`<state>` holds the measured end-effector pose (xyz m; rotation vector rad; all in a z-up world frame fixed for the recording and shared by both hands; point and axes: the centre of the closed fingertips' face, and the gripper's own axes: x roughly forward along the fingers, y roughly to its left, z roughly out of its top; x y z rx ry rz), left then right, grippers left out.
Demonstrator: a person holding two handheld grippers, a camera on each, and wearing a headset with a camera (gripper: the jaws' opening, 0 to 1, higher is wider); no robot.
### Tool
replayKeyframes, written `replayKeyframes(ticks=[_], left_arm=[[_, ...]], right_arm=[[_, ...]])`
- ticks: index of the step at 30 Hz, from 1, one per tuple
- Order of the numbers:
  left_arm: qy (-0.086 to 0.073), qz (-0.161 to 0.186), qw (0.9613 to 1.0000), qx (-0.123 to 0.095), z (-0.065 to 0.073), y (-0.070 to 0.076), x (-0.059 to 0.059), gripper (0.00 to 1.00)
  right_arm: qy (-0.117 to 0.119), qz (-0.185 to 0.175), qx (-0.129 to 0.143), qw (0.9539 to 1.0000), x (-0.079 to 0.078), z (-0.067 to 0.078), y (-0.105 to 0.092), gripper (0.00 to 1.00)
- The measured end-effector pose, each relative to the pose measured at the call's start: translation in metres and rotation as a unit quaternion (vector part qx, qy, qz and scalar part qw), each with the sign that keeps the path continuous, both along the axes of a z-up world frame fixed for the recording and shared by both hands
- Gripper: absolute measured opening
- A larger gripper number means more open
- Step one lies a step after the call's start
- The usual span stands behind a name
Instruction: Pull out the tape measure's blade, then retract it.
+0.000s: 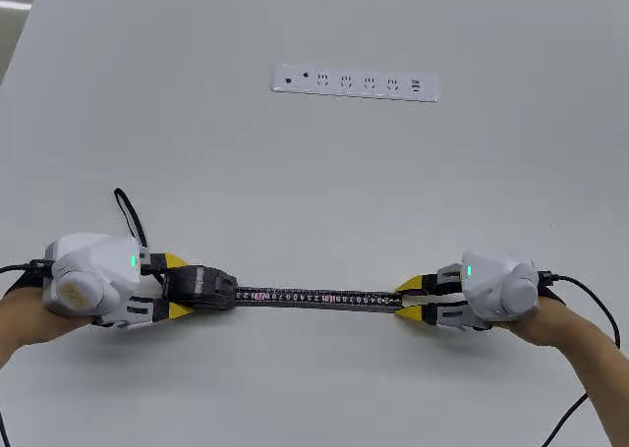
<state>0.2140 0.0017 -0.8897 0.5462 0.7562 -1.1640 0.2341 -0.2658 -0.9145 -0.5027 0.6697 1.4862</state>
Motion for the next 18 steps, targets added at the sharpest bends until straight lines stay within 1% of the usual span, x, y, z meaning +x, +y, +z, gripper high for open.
replayKeyframes(ticks=[1, 2, 3, 4, 6, 9, 13, 15, 18], left_arm=[[0.0, 0.0, 1.0, 0.0, 0.0, 0.0, 0.0, 0.29], [0.0, 0.001, 1.0, 0.0, 0.0, 0.0, 0.0, 0.29], [0.001, 0.002, 1.0, 0.0, 0.0, 0.0, 0.0, 0.29], [0.001, 0.002, 1.0, 0.0, 0.0, 0.0, 0.0, 0.29], [0.001, 0.002, 1.0, 0.0, -0.001, 0.0, 0.0, 0.29], [0.001, 0.002, 1.0, 0.0, -0.001, 0.0, 0.0, 0.29], [0.0, 0.006, 1.0, -0.001, -0.001, 0.0, 0.0, 0.29], [-0.002, 0.007, 1.0, -0.001, -0.002, 0.0, 0.0, 0.3], [-0.007, 0.007, 1.0, -0.001, -0.002, -0.001, 0.001, 0.3]], right_arm=[[-0.001, 0.0, 0.0, 1.0, 0.0, 0.0, 0.0, 0.14], [0.003, -0.005, 0.007, 1.0, 0.0, 0.001, 0.002, 0.15], [0.012, -0.015, 0.003, 0.9998, 0.001, 0.001, 0.002, 0.16], [0.002, -0.01, 0.003, 0.9999, 0.002, 0.001, 0.001, 0.16], [0.004, -0.014, 0.003, 0.9999, 0.002, 0.001, 0.001, 0.16], [-0.001, -0.016, -0.002, 0.9999, 0.003, 0.001, -0.002, 0.19], [-0.001, -0.021, -0.002, 0.9998, 0.002, 0.001, -0.006, 0.23], [0.001, -0.027, 0.0, 0.9996, 0.001, 0.002, -0.008, 0.24], [-0.002, -0.029, -0.002, 0.9996, 0.0, 0.002, -0.009, 0.27]])
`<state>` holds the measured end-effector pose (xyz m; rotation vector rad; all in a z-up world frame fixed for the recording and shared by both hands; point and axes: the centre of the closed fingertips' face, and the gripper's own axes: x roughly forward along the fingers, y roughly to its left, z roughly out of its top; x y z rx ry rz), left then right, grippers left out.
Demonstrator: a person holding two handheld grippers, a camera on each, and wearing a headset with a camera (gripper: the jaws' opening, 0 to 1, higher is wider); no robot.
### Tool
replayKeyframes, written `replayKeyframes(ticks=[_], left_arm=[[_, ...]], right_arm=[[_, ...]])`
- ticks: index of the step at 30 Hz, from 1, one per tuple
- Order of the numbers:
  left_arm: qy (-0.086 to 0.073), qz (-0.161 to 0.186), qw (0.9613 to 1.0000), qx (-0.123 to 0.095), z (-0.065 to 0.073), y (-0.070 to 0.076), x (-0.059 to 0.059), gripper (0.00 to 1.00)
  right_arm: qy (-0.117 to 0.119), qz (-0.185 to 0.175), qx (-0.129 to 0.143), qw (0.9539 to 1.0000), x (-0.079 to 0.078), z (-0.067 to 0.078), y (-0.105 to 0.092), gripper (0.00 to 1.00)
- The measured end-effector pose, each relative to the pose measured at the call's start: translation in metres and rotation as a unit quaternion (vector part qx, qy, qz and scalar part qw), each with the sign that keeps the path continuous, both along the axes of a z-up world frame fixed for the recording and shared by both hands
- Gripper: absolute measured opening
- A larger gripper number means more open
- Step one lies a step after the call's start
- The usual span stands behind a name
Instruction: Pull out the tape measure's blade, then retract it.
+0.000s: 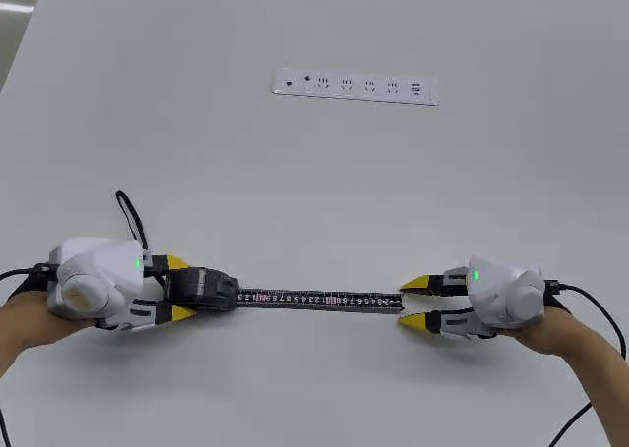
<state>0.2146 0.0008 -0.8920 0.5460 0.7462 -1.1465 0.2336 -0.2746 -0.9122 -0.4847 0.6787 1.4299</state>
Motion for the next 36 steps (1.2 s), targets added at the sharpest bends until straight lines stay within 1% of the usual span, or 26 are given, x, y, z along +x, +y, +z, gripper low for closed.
replayKeyframes(ticks=[3, 8, 13, 16, 20, 21, 22, 24, 26, 27, 28, 29, 30, 34, 35, 36], left_arm=[[-0.006, 0.001, 1.0, 0.001, -0.001, -0.001, 0.0, 0.3], [-0.009, 0.006, 0.9999, -0.001, 0.002, 0.0, 0.0, 0.31], [-0.015, 0.031, 0.9993, -0.015, 0.009, 0.004, 0.0, 0.35], [-0.013, 0.046, 0.9987, -0.019, 0.014, 0.008, -0.003, 0.38], [-0.009, 0.072, 0.9972, -0.02, 0.019, 0.015, -0.005, 0.4], [-0.013, 0.081, 0.9964, -0.024, 0.022, 0.017, -0.006, 0.4], [-0.013, 0.086, 0.9958, -0.029, 0.024, 0.017, -0.006, 0.42], [-0.008, 0.103, 0.994, -0.035, 0.027, 0.019, -0.01, 0.44], [-0.008, 0.117, 0.9923, -0.041, 0.029, 0.021, -0.013, 0.47], [-0.007, 0.125, 0.9912, -0.043, 0.03, 0.022, -0.014, 0.48], [-0.006, 0.135, 0.9899, -0.044, 0.03, 0.023, -0.015, 0.49], [-0.003, 0.15, 0.9878, -0.044, 0.03, 0.026, -0.018, 0.5], [-0.003, 0.156, 0.9868, -0.045, 0.031, 0.027, -0.02, 0.51], [-0.004, 0.18, 0.9826, -0.045, 0.037, 0.029, -0.03, 0.58], [-0.005, 0.185, 0.9816, -0.046, 0.039, 0.03, -0.032, 0.58], [-0.008, 0.195, 0.9797, -0.046, 0.042, 0.031, -0.033, 0.59]], right_arm=[[-0.003, -0.003, -0.006, 1.0, -0.001, -0.002, -0.003, 0.28], [-0.008, -0.012, -0.006, 0.9999, -0.002, 0.003, -0.006, 0.31], [-0.012, -0.024, -0.009, 0.9996, -0.004, 0.004, -0.011, 0.33], [-0.017, -0.036, -0.007, 0.9992, -0.006, 0.009, -0.012, 0.35], [-0.022, -0.052, -0.004, 0.9984, -0.006, 0.013, -0.015, 0.37], [-0.022, -0.058, -0.005, 0.9981, -0.007, 0.014, -0.017, 0.39], [-0.021, -0.063, -0.006, 0.9977, -0.007, 0.014, -0.018, 0.41], [-0.025, -0.073, -0.001, 0.997, -0.009, 0.019, -0.019, 0.42], [-0.026, -0.086, 0.008, 0.996, -0.01, 0.024, -0.019, 0.42], [-0.027, -0.09, 0.007, 0.9956, -0.01, 0.026, -0.02, 0.44], [-0.027, -0.093, 0.006, 0.9953, -0.011, 0.026, -0.021, 0.45], [-0.03, -0.099, 0.006, 0.9946, -0.012, 0.028, -0.022, 0.45], [-0.031, -0.102, 0.008, 0.9943, -0.013, 0.03, -0.022, 0.46], [-0.035, -0.13, 0.008, 0.9909, -0.016, 0.038, -0.025, 0.51], [-0.036, -0.13, 0.008, 0.9908, -0.018, 0.039, -0.025, 0.52], [-0.037, -0.136, 0.006, 0.99, -0.02, 0.04, -0.026, 0.53]])
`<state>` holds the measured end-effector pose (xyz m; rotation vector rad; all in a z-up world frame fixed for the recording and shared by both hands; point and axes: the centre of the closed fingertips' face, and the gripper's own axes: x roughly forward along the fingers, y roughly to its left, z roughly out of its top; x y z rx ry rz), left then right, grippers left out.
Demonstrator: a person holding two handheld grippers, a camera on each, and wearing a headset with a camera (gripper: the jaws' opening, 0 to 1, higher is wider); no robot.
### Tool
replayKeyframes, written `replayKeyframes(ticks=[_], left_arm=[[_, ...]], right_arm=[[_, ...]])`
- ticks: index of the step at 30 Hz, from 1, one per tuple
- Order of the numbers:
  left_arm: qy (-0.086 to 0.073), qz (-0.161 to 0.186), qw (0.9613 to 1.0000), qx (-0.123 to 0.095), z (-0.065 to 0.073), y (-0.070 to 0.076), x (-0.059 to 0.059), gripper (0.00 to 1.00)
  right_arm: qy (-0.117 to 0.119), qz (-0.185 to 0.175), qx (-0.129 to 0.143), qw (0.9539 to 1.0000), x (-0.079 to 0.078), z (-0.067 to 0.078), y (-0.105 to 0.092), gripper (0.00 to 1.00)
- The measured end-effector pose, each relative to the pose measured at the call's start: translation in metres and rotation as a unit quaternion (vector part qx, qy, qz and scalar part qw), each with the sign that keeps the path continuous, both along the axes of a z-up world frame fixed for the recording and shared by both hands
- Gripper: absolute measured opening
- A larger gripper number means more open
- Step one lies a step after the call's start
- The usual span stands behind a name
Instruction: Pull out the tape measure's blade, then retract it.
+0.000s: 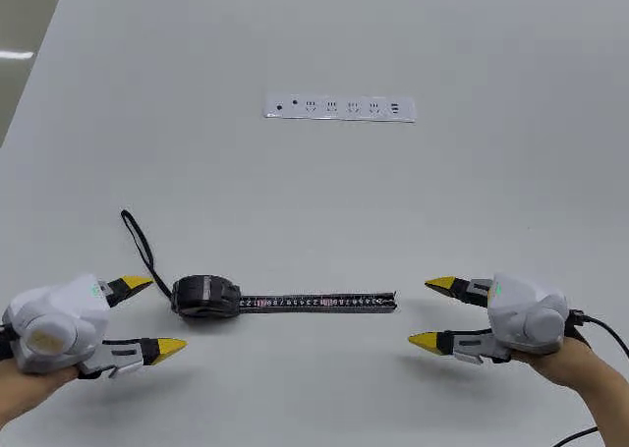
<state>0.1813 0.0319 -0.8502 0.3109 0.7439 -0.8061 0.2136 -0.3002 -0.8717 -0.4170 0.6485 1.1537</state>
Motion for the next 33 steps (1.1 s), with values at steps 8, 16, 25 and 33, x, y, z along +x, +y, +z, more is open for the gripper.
replayKeyframes(ticks=[8, 16, 25, 33], left_arm=[[-0.017, 0.043, 0.9989, 0.006, 0.02, 0.005, -0.01, 0.62], [-0.019, 0.071, 0.9972, 0.011, 0.023, 0.005, -0.026, 0.7], [-0.014, 0.1, 0.9949, 0.0, 0.024, -0.003, -0.04, 0.77], [-0.016, 0.129, 0.9915, -0.002, 0.027, -0.008, -0.044, 0.86]], right_arm=[[0.001, -0.046, 0.002, 0.9989, -0.011, 0.011, -0.001, 0.61], [0.01, -0.1, -0.008, 0.9949, -0.022, 0.018, -0.006, 0.7], [0.01, -0.148, -0.001, 0.9889, -0.04, 0.031, -0.005, 0.8], [0.008, -0.187, 0.001, 0.9822, -0.05, 0.037, -0.008, 0.86]])
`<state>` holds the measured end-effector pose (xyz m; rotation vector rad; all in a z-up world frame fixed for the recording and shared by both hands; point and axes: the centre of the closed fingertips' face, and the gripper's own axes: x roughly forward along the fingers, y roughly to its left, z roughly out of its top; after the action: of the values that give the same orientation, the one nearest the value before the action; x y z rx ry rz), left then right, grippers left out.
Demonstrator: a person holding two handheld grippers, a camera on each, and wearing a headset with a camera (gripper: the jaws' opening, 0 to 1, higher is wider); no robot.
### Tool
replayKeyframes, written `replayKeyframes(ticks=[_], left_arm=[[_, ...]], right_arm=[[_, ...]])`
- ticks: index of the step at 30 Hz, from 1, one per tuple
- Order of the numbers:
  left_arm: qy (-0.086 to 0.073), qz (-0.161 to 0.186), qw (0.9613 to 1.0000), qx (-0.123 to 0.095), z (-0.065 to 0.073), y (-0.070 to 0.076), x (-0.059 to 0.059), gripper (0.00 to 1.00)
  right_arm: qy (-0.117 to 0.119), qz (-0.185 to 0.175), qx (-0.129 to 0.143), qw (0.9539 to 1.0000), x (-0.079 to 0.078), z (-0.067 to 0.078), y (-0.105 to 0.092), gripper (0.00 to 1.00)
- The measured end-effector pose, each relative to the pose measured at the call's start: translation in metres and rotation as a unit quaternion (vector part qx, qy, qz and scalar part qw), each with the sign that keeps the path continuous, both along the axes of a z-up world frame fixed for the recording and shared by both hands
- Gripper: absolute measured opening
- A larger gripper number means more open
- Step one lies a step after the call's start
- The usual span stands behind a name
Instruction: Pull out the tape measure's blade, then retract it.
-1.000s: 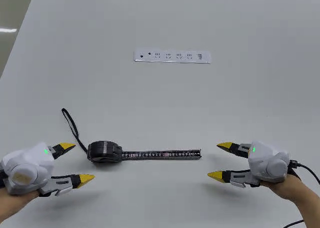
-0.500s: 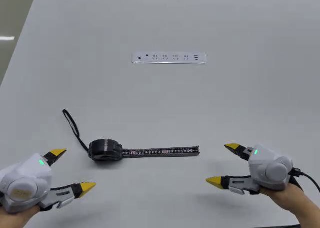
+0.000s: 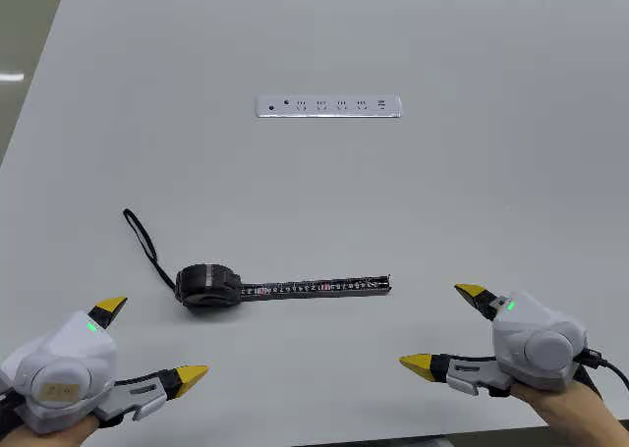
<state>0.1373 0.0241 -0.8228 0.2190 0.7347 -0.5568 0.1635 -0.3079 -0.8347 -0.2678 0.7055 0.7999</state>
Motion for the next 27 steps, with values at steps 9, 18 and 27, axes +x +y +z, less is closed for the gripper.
replayKeyframes(ticks=[9, 18, 27], left_arm=[[-0.008, 0.021, 0.9997, -0.007, 0.005, -0.009, -0.008, 0.96], [-0.024, 0.052, 0.9982, -0.02, 0.012, -0.011, -0.014, 0.99], [-0.027, 0.082, 0.9961, -0.019, 0.012, -0.008, -0.017, 0.99]], right_arm=[[-0.008, -0.028, -0.001, 0.9996, -0.008, 0.007, 0.003, 0.91], [-0.021, -0.04, 0.005, 0.999, -0.012, 0.013, 0.013, 0.94], [-0.021, -0.041, 0.008, 0.9989, -0.016, 0.012, 0.021, 0.97]])
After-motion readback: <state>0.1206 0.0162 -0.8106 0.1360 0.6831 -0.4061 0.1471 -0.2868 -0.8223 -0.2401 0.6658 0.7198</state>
